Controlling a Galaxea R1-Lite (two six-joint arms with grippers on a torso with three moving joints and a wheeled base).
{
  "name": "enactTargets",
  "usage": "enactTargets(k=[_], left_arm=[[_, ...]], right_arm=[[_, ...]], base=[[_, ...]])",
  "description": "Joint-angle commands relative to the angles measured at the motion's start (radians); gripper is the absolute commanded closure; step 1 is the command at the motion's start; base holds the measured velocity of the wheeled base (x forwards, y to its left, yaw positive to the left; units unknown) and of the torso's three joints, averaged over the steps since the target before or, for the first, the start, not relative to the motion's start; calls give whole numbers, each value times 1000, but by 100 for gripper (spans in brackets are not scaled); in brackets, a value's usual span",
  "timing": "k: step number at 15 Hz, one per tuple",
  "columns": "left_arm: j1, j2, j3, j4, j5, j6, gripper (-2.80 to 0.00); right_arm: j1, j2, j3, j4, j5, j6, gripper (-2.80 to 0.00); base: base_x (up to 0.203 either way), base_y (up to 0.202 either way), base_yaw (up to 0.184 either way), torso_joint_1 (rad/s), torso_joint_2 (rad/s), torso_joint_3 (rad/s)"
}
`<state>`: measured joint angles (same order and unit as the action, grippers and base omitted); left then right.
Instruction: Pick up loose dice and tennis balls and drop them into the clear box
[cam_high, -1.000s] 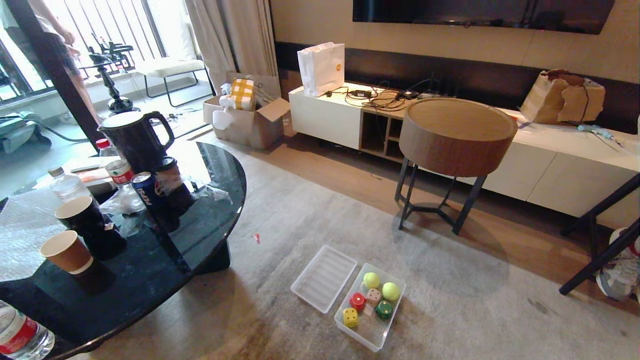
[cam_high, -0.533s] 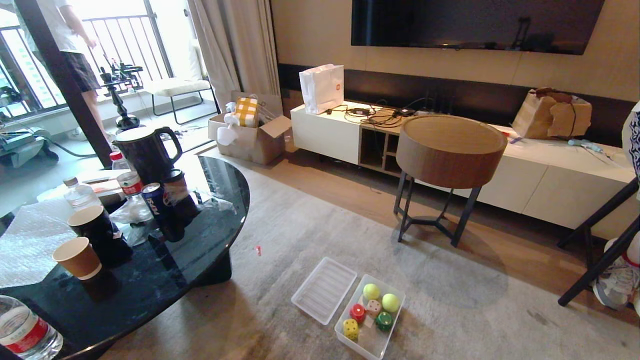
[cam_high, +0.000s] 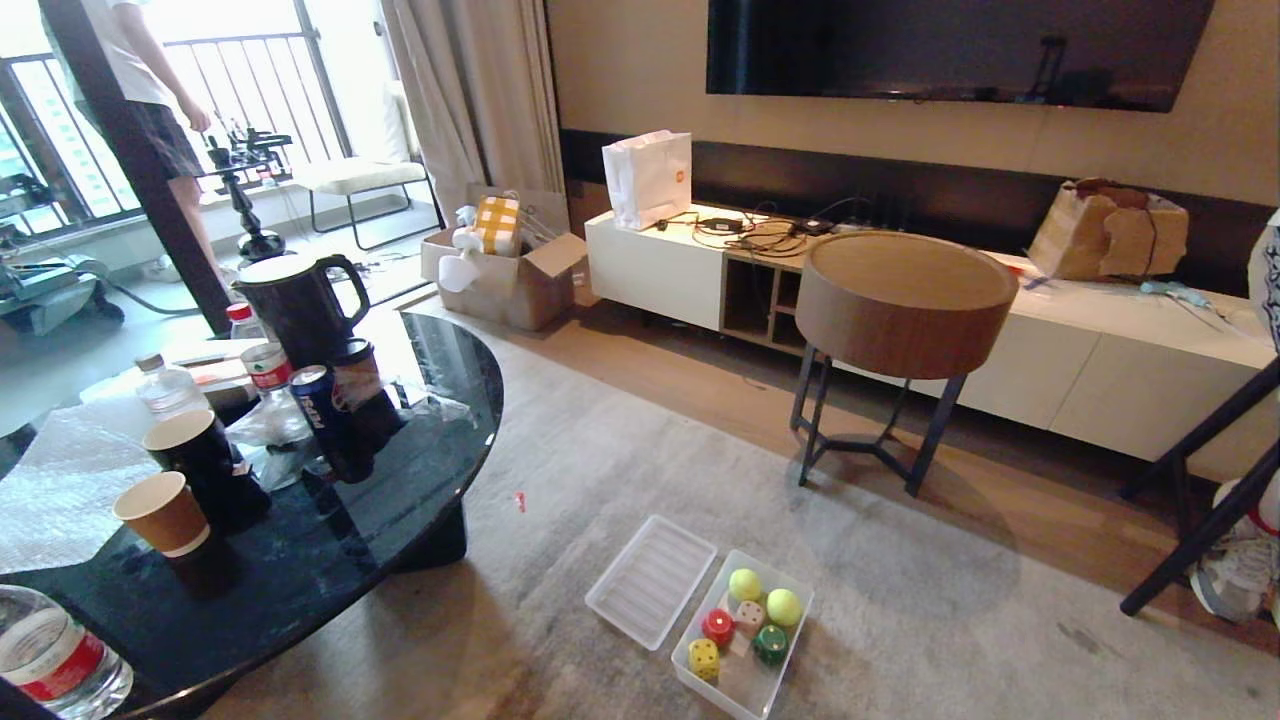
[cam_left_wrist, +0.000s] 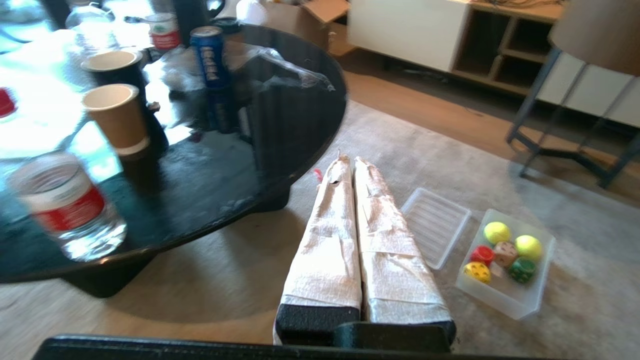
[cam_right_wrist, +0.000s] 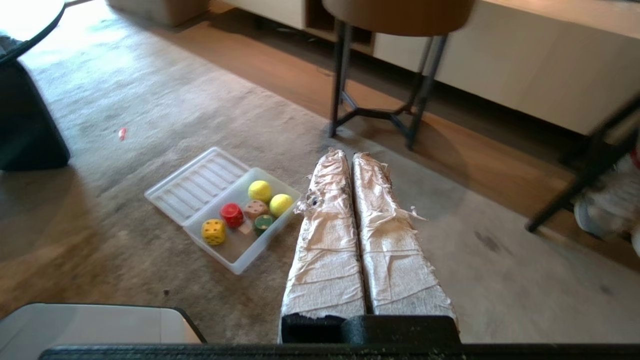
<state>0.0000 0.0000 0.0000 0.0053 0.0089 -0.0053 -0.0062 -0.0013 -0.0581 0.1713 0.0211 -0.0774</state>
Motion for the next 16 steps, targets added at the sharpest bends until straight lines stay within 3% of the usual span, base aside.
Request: enactTargets(k=[1,16], left_arm=[[0,0,0,1,0,1,0],[0,0,0,-1,0,1,0]], right_arm=[[0,1,0,1,0,-1,0],[0,1,0,1,0,-1,0]], base=[[7,-5,94,2,2,1],[0,-8,163,2,2,1]])
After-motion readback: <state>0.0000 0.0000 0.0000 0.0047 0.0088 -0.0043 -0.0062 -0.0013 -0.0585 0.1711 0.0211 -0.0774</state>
